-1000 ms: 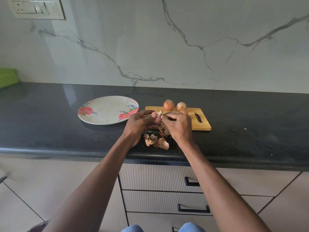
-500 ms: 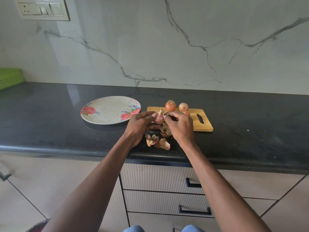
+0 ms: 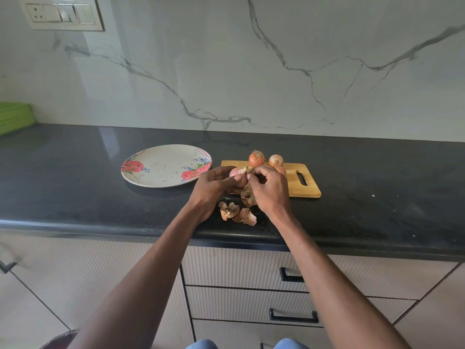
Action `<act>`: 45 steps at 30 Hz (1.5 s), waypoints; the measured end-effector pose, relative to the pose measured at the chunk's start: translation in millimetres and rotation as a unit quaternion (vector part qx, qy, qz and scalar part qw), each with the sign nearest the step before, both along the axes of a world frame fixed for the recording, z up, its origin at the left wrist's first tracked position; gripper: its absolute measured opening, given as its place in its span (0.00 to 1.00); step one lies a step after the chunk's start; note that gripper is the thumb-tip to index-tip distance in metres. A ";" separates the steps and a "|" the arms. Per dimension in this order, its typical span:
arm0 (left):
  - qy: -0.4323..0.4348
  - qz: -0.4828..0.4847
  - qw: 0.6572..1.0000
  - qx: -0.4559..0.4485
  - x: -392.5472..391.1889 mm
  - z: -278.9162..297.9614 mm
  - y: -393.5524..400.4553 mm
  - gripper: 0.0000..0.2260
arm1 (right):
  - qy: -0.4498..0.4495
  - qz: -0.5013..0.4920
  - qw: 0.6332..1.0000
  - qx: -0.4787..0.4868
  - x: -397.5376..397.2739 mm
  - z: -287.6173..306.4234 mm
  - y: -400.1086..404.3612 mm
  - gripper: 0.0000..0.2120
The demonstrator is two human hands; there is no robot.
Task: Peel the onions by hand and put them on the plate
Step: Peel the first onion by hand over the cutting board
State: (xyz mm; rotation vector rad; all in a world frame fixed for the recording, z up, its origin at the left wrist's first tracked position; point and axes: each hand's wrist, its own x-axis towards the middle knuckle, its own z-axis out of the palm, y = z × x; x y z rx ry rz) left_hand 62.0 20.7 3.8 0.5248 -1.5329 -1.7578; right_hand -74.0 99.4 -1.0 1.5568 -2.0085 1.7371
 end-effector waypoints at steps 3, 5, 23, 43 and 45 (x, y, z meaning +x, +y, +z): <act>0.001 0.017 1.000 0.024 -0.9 0.3 -1.5 0.16 | -0.021 0.001 1.000 0.004 -0.5 -1.1 -1.2 0.02; -0.007 0.019 0.999 0.030 -1.3 -0.1 -3.4 0.13 | -0.034 0.002 0.999 -0.001 0.2 -0.6 0.5 0.03; 0.021 0.013 0.997 0.078 1.8 11.1 0.8 0.06 | -0.055 -0.072 0.996 0.024 5.5 6.5 8.9 0.06; 0.041 0.010 0.985 0.165 3.2 11.3 -1.3 0.10 | -0.063 0.051 0.996 0.050 3.6 7.0 7.2 0.11; 0.043 0.011 0.986 0.162 3.3 10.5 -1.2 0.10 | -0.058 0.059 0.995 0.064 2.5 4.5 5.1 0.08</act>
